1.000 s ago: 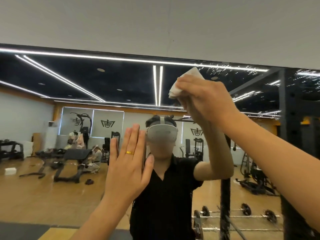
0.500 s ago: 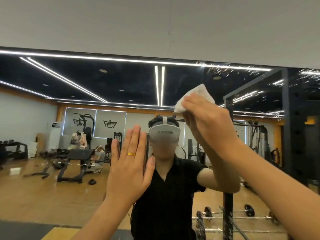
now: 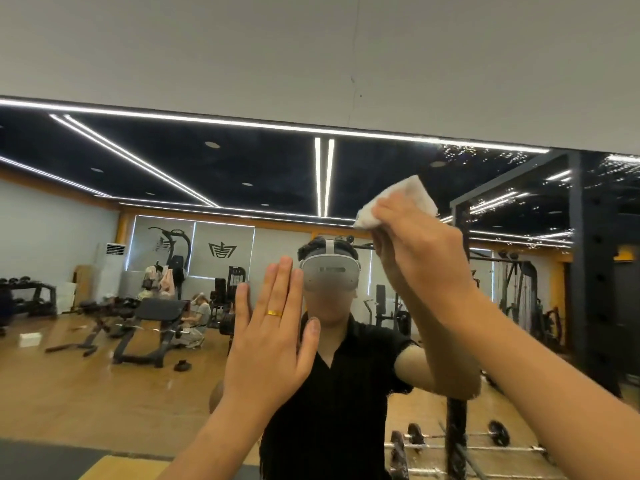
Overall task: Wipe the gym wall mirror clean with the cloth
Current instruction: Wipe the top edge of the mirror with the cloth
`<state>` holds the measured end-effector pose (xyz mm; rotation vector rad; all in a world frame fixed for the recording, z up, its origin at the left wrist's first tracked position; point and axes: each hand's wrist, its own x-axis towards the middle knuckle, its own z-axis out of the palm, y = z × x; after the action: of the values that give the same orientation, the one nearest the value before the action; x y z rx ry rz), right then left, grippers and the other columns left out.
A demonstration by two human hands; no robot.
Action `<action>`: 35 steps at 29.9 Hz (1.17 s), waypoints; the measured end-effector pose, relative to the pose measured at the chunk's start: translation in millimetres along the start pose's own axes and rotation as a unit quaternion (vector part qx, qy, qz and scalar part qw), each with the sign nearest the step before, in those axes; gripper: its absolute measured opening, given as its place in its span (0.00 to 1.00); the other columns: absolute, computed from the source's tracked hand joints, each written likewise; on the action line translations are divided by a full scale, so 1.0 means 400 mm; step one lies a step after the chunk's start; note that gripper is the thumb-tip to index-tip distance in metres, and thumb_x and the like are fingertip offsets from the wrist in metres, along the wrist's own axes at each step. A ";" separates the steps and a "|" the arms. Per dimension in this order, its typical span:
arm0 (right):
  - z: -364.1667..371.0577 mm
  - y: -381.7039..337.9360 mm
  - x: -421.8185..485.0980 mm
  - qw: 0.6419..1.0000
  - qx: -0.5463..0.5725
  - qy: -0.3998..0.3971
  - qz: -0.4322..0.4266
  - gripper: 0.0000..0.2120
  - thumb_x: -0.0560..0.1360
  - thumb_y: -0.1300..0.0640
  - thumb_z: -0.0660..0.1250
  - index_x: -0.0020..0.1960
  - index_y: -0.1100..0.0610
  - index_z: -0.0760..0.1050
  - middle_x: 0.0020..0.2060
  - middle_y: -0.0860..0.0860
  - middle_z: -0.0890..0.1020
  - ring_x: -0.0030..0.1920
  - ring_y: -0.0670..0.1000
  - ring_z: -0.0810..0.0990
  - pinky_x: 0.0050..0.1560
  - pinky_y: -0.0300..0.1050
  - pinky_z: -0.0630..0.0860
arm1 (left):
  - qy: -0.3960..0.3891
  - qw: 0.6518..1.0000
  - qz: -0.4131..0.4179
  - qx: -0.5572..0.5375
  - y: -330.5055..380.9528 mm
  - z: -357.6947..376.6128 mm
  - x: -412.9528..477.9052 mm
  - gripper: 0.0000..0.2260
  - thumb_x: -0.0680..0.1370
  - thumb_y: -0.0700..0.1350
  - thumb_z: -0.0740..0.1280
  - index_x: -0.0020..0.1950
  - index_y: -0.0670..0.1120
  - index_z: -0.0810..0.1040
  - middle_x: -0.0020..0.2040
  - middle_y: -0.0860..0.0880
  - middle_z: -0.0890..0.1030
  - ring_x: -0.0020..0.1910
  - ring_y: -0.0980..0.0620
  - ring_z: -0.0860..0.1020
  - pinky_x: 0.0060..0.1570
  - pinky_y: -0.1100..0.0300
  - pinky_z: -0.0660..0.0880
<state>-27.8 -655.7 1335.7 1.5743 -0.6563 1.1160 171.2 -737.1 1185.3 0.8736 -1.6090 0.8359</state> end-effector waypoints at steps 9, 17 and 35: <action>-0.004 0.066 0.209 0.991 -0.042 -0.022 0.121 0.16 0.81 0.67 0.58 0.65 0.62 0.79 0.59 0.58 0.82 0.58 0.59 0.80 0.58 0.52 0.74 | -0.006 1.000 0.000 -0.010 -0.002 0.001 0.000 0.32 0.84 0.56 0.55 0.84 0.43 0.53 0.85 0.45 0.49 0.84 0.47 0.48 0.80 0.38 0.48; -0.007 -0.018 0.012 0.994 -0.010 -0.065 0.089 0.14 0.82 0.66 0.62 0.65 0.60 0.79 0.58 0.54 0.83 0.54 0.55 0.81 0.52 0.42 0.72 | -0.002 1.000 -0.004 -0.005 -0.003 0.001 -0.002 0.32 0.84 0.55 0.55 0.84 0.43 0.53 0.85 0.45 0.50 0.84 0.47 0.48 0.79 0.37 0.51; 0.146 -0.093 0.113 0.999 0.029 0.021 0.020 0.15 0.74 0.65 0.77 0.59 0.63 0.83 0.55 0.59 0.85 0.59 0.59 0.83 0.66 0.52 0.76 | 0.011 1.000 -0.008 -0.005 0.001 0.000 0.001 0.32 0.84 0.55 0.56 0.84 0.43 0.54 0.85 0.45 0.51 0.84 0.48 0.49 0.81 0.41 0.47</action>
<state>41.7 -694.0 1359.3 1.5887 -0.6342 1.2036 170.7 -737.1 1185.4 0.8660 -1.5845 0.8226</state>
